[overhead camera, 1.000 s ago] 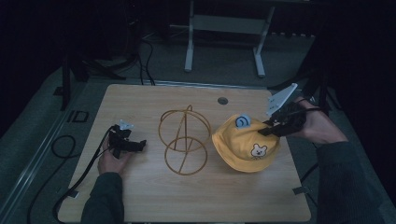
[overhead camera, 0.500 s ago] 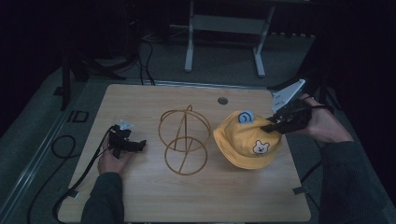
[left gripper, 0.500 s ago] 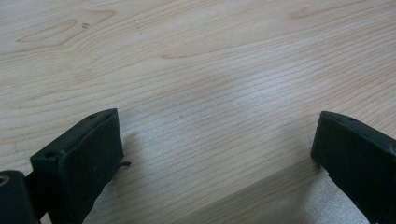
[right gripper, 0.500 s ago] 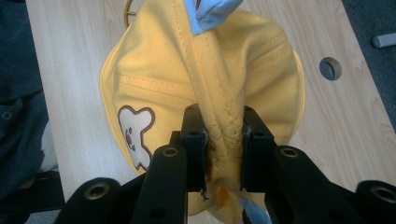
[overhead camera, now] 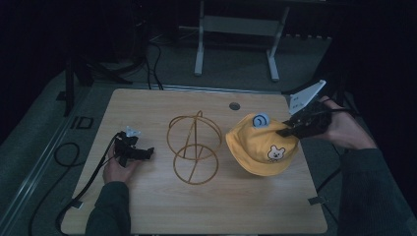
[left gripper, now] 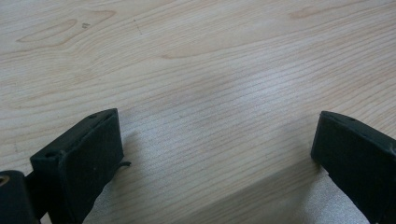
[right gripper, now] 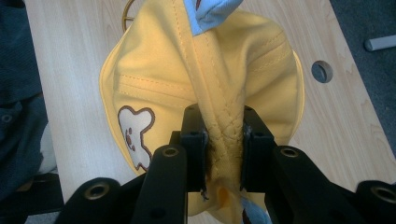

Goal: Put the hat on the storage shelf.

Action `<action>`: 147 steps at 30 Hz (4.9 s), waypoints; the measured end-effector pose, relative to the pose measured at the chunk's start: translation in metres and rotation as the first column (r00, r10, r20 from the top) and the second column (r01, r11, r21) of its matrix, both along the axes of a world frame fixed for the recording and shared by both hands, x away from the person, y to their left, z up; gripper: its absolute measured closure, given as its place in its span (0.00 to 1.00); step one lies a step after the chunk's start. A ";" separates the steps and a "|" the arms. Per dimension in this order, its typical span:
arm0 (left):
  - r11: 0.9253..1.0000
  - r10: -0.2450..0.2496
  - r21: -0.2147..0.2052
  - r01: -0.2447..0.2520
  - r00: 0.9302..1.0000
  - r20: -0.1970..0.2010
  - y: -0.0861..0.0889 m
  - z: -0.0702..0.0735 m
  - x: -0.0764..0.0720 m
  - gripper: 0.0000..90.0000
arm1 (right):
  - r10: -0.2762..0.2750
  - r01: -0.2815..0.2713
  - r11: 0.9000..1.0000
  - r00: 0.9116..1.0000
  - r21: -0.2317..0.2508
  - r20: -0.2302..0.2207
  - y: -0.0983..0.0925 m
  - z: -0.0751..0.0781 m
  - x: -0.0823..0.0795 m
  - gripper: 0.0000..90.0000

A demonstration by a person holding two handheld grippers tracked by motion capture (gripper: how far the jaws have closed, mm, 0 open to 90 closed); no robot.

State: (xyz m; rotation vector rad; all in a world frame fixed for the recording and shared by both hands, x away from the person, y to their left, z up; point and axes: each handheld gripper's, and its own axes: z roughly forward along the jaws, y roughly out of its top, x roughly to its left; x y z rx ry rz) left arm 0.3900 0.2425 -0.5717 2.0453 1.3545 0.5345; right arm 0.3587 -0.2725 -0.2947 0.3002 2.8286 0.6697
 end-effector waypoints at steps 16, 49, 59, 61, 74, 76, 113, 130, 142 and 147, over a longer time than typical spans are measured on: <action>1.000 -0.001 0.002 0.001 1.000 0.000 0.000 0.000 0.000 0.02 | 0.003 -0.004 1.000 1.000 0.025 0.023 0.000 0.014 0.001 0.84; 1.000 -0.002 0.001 0.002 1.000 0.001 0.000 0.000 0.000 0.02 | -0.021 0.013 0.993 0.997 0.117 0.070 0.007 0.027 0.009 0.84; 1.000 -0.002 0.002 0.002 1.000 0.001 0.000 0.000 0.000 0.02 | -0.024 0.013 0.991 0.997 0.131 0.079 0.014 0.030 0.011 0.84; 1.000 -0.002 0.001 0.002 1.000 0.001 0.000 0.000 0.000 0.02 | -0.023 0.012 0.991 0.996 0.133 0.081 0.015 0.031 0.011 0.84; 1.000 -0.002 0.001 0.002 1.000 0.001 0.000 0.000 0.000 0.02 | -0.009 -0.008 0.988 0.994 0.154 0.109 0.025 0.038 0.009 0.84; 1.000 -0.002 0.001 0.002 1.000 0.001 0.000 0.000 0.000 0.02 | -0.003 -0.014 0.988 0.994 0.151 0.109 0.028 0.039 0.009 0.84; 1.000 -0.002 0.001 0.002 1.000 0.001 0.000 0.000 0.000 0.02 | 0.056 -0.076 0.985 0.990 0.154 0.128 0.058 0.053 0.007 0.84; 1.000 -0.003 0.001 0.003 1.000 0.001 0.000 0.000 0.000 0.02 | 0.080 -0.099 0.986 0.987 0.138 0.140 0.078 0.060 0.005 0.84; 1.000 -0.003 0.001 0.003 1.000 0.001 0.000 0.000 0.000 0.02 | 0.096 -0.114 0.985 0.986 0.131 0.136 0.096 0.062 0.006 0.84; 1.000 -0.003 0.001 0.003 1.000 0.001 0.000 0.000 0.000 0.02 | 0.105 -0.120 0.987 0.986 0.109 0.131 0.106 0.061 0.007 0.84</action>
